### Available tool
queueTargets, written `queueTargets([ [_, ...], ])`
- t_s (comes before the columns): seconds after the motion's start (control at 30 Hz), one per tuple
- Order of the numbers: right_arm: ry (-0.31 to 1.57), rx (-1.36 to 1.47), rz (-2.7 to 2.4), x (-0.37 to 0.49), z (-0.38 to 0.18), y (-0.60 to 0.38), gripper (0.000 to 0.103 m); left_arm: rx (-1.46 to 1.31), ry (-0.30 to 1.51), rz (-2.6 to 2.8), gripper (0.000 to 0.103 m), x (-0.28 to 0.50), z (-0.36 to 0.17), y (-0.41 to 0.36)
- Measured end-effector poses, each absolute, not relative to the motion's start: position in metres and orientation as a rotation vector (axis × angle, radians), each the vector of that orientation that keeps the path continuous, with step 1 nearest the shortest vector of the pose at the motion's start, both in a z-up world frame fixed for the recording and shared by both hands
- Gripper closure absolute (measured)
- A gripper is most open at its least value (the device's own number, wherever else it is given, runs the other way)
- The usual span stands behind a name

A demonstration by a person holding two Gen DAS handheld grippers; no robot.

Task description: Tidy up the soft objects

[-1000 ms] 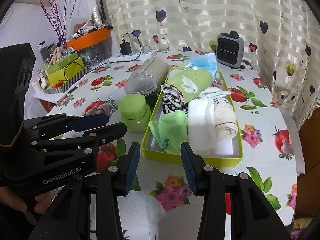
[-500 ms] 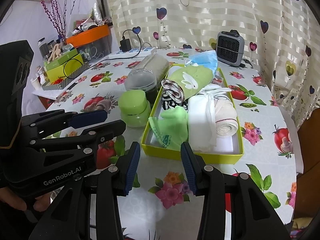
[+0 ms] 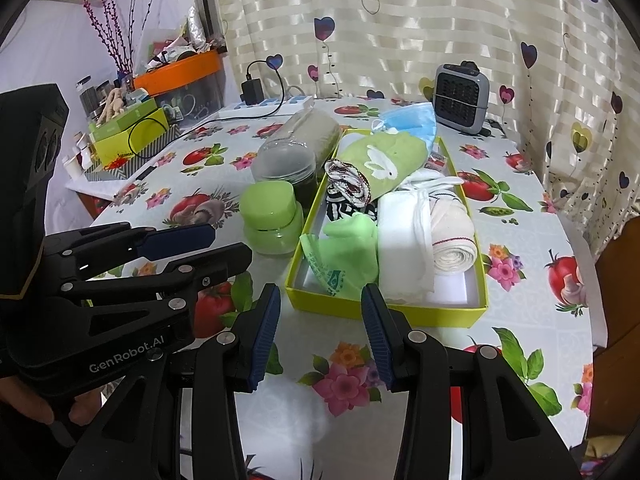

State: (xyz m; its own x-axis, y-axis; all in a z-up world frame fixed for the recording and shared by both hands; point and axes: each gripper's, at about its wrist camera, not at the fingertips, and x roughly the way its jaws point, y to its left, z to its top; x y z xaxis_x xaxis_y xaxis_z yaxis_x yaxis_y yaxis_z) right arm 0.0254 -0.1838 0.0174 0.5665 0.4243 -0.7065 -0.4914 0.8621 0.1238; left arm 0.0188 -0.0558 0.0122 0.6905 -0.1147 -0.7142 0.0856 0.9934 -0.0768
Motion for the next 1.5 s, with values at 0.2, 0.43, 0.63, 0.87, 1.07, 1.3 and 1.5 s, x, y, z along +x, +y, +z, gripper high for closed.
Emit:
queueTargets([
  [0.2,0.805,-0.089,0.541,0.0253,0.0177,-0.1841,0.06,-0.041,0.805,-0.109,0.067,0.0185,0.0135,-0.0524],
  [0.43,0.803,-0.087,0.545,0.0235,0.0204,-0.1842,0.06,-0.039,0.804,-0.108,0.067,0.0173,0.0138,-0.0536],
  [0.63,0.803,-0.088,0.545,0.0234,0.0201,-0.184,0.06,-0.04,0.805,-0.107,0.067,0.0174,0.0136,-0.0533],
  [0.87,0.805,-0.088,0.547,0.0224,0.0205,-0.1828,0.06,-0.046,0.808,-0.111,0.067,0.0189,0.014,-0.0495],
  [1.07,0.805,-0.089,0.545,0.0228,0.0202,-0.1825,0.06,-0.058,0.823,-0.114,0.067,0.0188,0.0138,-0.0495],
  [1.3,0.805,-0.088,0.546,0.0213,0.0201,-0.1815,0.06,-0.027,0.799,-0.094,0.067,0.014,0.0128,-0.0566],
  [1.5,0.804,-0.087,0.549,0.0214,0.0193,-0.1814,0.06,-0.024,0.793,-0.091,0.067,0.0134,0.0136,-0.0573],
])
